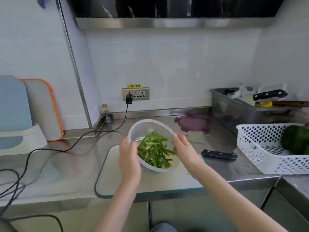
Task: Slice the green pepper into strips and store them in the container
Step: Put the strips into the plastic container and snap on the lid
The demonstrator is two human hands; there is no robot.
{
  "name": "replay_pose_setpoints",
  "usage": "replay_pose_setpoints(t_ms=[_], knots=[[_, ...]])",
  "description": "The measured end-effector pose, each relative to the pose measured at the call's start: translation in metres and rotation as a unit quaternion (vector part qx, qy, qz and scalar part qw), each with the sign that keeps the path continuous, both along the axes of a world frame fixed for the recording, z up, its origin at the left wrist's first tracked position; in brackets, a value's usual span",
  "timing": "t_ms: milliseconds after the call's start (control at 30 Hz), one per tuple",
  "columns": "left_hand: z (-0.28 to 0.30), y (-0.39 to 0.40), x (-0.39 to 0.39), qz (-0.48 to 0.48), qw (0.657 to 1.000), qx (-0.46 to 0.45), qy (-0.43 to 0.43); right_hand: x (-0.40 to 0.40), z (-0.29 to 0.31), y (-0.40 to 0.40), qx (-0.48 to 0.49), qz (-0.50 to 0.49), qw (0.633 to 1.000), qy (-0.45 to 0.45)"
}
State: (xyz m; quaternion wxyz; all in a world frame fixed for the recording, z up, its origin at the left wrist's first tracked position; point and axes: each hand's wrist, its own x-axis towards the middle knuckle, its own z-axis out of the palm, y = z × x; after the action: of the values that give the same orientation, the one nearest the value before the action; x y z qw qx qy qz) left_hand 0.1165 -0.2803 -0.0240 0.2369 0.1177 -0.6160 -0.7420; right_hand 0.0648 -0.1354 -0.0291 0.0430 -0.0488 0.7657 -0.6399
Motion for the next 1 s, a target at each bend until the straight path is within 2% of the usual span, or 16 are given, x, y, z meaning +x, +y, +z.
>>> replay_pose_setpoints(t_ms=[67, 167, 333, 433, 467, 533, 633, 733, 800, 1000], knots=[[-0.013, -0.005, -0.011, -0.003, 0.997, 0.058, -0.046, -0.011, -0.005, -0.002, 0.007, 0.0, 0.999, -0.037], [-0.027, -0.014, -0.027, -0.011, 0.993, 0.067, -0.1, -0.035, -0.012, -0.002, 0.01, -0.007, 0.999, -0.043], [-0.034, -0.016, -0.045, 0.009, 0.991, -0.045, -0.129, -0.075, -0.006, 0.005, 0.015, -0.009, 0.998, -0.052], [-0.043, -0.018, -0.049, 0.024, 0.99, -0.08, -0.11, -0.108, 0.006, 0.018, 0.013, -0.063, 0.998, 0.013], [-0.047, -0.018, -0.05, 0.029, 0.991, -0.088, -0.097, -0.121, 0.008, 0.027, 0.065, -0.1, 0.992, 0.053], [-0.051, -0.018, -0.05, 0.037, 0.99, -0.111, -0.081, -0.15, 0.006, 0.048, 0.214, -0.149, 0.959, 0.108], [-0.05, -0.018, -0.05, 0.035, 0.992, -0.103, -0.063, -0.182, -0.005, 0.072, 0.385, -0.127, 0.911, 0.077], [-0.05, -0.018, -0.052, 0.024, 0.993, -0.095, -0.068, -0.202, -0.02, 0.079, 0.524, -0.085, 0.844, 0.069], [-0.052, -0.02, -0.054, 0.023, 0.993, -0.094, -0.061, -0.21, -0.029, 0.077, 0.565, -0.074, 0.818, 0.074], [-0.053, -0.02, -0.057, 0.023, 0.995, -0.074, -0.057, -0.219, -0.038, 0.066, 0.608, -0.104, 0.775, 0.134]])
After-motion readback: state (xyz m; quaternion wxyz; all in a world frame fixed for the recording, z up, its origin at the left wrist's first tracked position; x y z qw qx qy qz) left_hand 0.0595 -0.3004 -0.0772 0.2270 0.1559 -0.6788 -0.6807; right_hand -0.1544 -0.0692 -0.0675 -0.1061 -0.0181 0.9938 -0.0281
